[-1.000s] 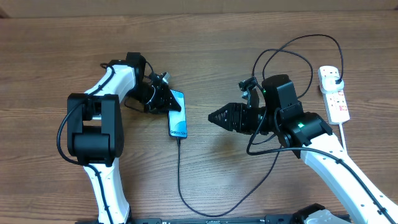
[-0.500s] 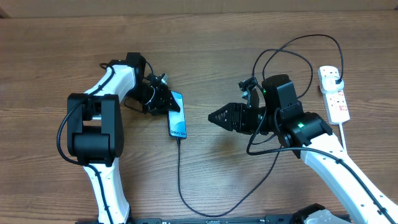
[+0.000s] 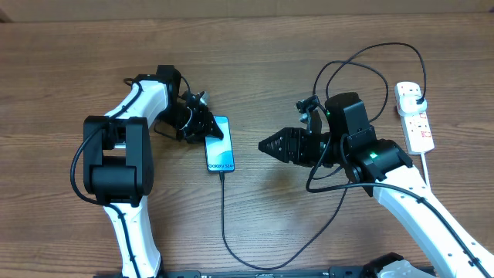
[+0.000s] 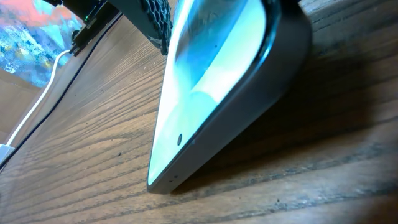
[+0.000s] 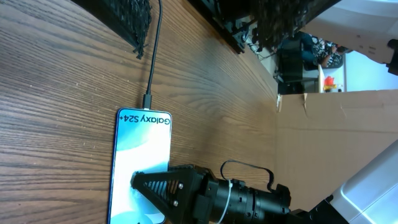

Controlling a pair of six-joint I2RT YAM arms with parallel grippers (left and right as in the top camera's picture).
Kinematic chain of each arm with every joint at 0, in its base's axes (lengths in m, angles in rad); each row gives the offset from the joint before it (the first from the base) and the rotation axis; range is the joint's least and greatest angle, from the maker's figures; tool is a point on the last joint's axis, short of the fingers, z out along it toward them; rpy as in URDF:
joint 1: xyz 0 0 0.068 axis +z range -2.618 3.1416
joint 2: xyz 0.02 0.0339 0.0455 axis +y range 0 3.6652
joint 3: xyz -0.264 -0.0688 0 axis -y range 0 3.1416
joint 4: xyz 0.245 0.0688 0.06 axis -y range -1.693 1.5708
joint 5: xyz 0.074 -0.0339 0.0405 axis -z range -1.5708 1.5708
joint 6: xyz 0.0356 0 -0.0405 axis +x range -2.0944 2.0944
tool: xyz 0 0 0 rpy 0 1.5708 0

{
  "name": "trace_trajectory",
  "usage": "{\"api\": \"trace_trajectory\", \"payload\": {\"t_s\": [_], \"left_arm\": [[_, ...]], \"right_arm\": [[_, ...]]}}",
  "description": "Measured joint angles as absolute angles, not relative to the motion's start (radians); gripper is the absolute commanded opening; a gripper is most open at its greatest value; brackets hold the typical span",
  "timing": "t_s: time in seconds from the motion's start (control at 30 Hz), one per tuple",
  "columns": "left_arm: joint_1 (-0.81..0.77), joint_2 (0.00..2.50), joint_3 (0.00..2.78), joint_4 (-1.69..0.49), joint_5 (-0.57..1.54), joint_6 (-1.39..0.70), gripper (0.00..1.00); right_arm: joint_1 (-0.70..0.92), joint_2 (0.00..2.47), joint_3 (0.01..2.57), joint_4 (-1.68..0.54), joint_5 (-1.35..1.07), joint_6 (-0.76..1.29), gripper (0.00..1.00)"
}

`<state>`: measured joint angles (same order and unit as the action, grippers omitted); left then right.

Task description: Plug charger to phone and switch on socket

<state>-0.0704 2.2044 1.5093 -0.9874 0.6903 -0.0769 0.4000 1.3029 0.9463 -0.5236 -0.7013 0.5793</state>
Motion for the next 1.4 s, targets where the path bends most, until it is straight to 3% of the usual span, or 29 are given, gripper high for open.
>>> {"api": "trace_trajectory", "payload": {"t_s": [0.3,0.47,0.83,1.03,1.4], "left_arm": [[-0.07,2.204,1.509,-0.987,0.67,-0.079,0.38],[-0.072,2.195,1.511,-0.988,0.64,-0.083,0.49],[-0.078,2.164,1.521,-0.983,0.479,-0.09,0.49],[-0.078,2.156,1.536,-0.98,0.383,-0.129,0.54],[-0.074,2.14,1.832,-1.2,0.226,-0.159,0.6]], "right_arm": [[0.4,1.303,0.946,-0.525,-0.701,0.579,0.57],[0.4,1.303,0.946,-0.529,-0.699,0.579,0.58],[0.4,1.303,0.946,-0.532,-0.699,0.579,0.58],[0.4,1.303,0.946,-0.542,-0.698,0.567,0.54],[0.4,1.244,0.949,-0.746,-0.574,0.511,0.57]]}}
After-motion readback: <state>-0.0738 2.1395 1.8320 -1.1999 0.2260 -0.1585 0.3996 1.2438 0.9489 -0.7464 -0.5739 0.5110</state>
